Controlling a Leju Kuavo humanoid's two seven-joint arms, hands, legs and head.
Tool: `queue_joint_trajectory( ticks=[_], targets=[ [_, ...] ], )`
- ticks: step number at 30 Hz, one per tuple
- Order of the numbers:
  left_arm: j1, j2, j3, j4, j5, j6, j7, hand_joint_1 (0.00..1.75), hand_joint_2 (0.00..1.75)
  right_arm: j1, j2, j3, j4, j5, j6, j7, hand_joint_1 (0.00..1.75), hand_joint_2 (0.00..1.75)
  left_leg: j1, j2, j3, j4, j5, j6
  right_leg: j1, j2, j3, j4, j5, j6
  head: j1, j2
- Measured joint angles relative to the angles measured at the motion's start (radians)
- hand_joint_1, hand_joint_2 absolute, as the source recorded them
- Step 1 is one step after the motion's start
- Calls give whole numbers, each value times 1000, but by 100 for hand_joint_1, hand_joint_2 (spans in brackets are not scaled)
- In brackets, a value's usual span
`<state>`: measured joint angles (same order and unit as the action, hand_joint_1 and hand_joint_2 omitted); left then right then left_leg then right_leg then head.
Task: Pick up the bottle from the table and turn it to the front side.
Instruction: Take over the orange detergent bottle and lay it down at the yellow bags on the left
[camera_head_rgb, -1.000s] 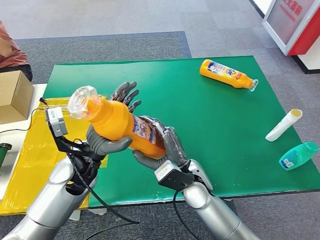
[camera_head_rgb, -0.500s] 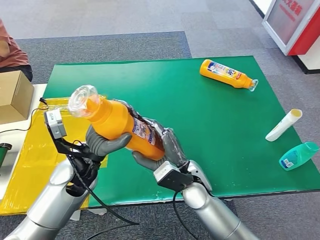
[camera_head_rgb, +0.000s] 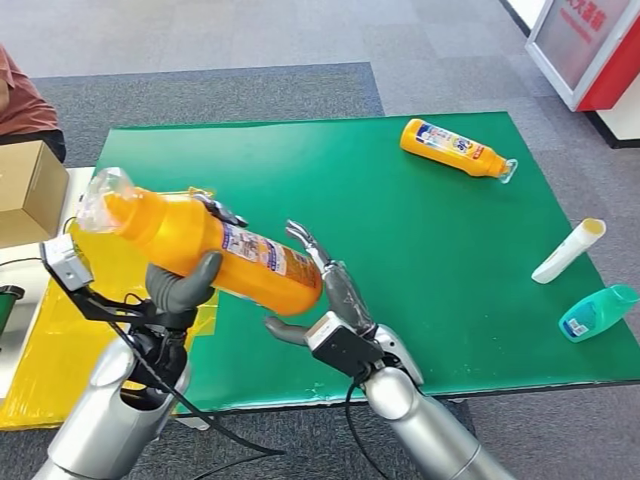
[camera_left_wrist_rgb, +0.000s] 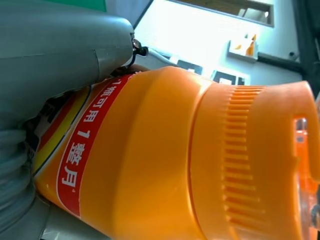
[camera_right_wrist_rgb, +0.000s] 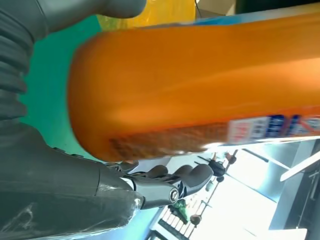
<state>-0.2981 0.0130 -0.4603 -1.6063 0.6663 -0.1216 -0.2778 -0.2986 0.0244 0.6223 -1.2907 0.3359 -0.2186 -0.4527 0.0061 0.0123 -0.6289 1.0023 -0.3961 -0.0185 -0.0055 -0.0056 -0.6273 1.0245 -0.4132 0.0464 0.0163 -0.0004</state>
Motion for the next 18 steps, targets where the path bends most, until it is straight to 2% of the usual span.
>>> queue_joint_trajectory(
  ticks=[3,6,10,13,15,18],
  targets=[
    [43,-19,43,-56,-27,114,-52,175,175,9,0,-19,5,-23,0,33,0,175,0,0,0,0,0,0,0,1,0,0,0,0,0,0],
    [100,-34,123,-141,-159,295,-175,175,175,22,0,-65,6,-48,-1,61,0,175,0,0,0,0,0,0,0,1,0,0,0,0,0,0],
    [147,-44,200,-223,-298,419,-271,175,175,26,-1,-119,2,-60,-2,78,0,175,0,0,0,0,0,0,0,0,0,0,0,0,0,0],
    [173,-52,229,-264,-557,634,-372,175,175,29,-1,-151,-16,-60,-4,82,0,175,0,0,0,0,0,0,0,0,0,0,0,0,0,0],
    [181,-53,241,-289,-731,762,-404,175,175,28,-1,-172,-30,-60,-4,82,0,175,0,0,0,0,0,0,0,-1,0,0,0,0,0,0],
    [191,-58,257,-317,-842,812,-408,175,175,27,-1,-189,-46,-60,-4,82,0,175,0,-1,0,0,0,0,0,-1,1,0,0,0,0,0]
  ],
)
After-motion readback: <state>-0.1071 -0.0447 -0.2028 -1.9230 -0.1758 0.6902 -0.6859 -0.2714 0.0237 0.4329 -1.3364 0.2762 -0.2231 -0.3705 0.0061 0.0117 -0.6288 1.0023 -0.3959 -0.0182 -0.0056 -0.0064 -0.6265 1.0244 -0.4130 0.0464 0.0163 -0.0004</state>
